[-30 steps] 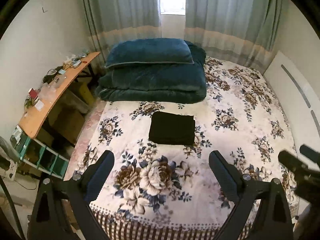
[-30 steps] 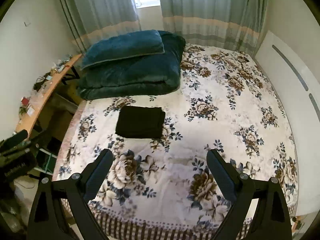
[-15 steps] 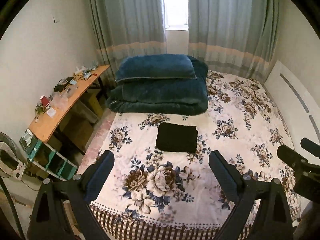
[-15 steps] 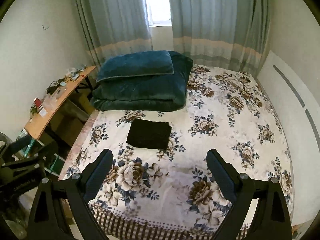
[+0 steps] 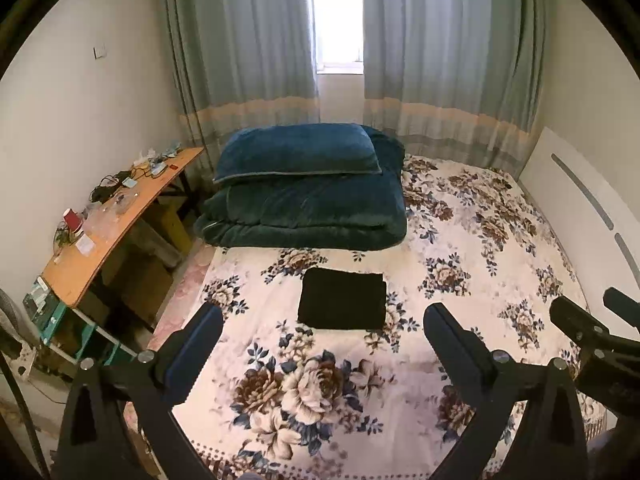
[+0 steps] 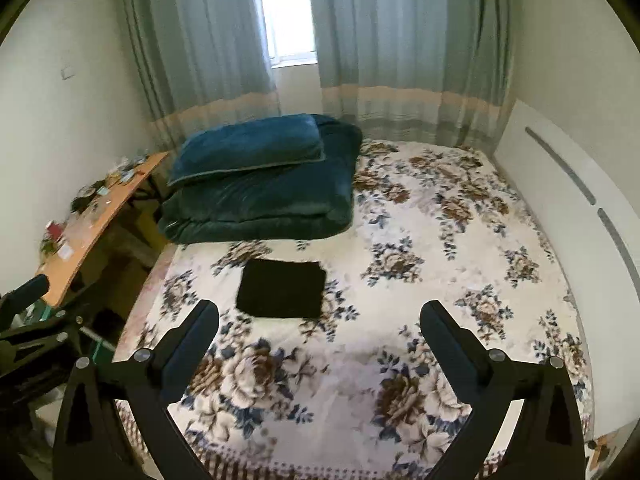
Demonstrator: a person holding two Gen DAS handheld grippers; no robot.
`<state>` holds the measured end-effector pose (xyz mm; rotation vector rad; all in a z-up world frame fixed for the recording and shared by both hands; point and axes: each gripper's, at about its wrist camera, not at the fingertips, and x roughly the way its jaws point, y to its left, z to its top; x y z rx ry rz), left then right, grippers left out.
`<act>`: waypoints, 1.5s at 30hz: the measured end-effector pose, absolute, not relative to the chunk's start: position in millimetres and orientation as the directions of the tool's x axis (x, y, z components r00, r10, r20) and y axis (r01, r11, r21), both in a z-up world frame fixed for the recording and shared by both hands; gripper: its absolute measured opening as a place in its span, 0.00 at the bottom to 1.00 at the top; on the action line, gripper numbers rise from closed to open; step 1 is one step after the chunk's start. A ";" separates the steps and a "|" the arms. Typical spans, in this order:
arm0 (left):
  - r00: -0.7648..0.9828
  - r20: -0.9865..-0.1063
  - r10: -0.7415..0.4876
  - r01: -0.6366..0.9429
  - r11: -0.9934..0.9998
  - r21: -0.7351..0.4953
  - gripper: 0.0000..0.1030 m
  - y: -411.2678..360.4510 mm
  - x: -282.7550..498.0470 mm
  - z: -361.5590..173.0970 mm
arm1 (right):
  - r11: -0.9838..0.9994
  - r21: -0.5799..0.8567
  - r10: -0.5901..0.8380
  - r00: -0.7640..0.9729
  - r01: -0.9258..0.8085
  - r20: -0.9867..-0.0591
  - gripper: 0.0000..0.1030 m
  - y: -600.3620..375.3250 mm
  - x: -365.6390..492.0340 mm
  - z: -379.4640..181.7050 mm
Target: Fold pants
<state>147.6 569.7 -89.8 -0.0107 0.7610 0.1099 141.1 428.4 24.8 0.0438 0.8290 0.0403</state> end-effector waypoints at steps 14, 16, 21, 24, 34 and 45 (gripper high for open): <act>0.730 -0.679 0.079 -0.088 0.996 0.021 1.00 565.2 160.5 -96.7 | 0.999 0.032 0.017 0.675 0.009 -0.737 1.00 424.6 166.9 2.1; 0.727 -0.683 0.073 -0.084 0.996 0.017 1.00 563.3 159.7 -98.1 | 0.999 0.034 0.024 0.672 0.002 -0.741 1.00 423.9 168.4 -3.0; 0.706 -0.706 0.062 -0.089 0.996 -0.001 1.00 562.7 157.2 -104.1 | 1.000 0.030 0.022 0.665 0.001 -0.746 1.00 423.5 167.9 -12.4; 0.702 -0.709 0.071 -0.094 0.996 0.007 1.00 561.9 153.4 -106.8 | 1.000 0.029 0.022 0.660 0.000 -0.751 1.00 422.7 166.1 -20.0; 0.698 -0.709 0.097 -0.109 0.994 0.028 1.00 566.1 151.6 -108.3 | 0.999 0.033 0.034 0.644 -0.014 -0.764 1.00 424.1 161.2 -31.1; 0.697 -0.708 0.113 -0.123 0.992 0.036 1.00 571.3 152.3 -107.1 | 0.998 0.029 0.053 0.637 -0.047 -0.769 1.00 428.3 158.9 -30.7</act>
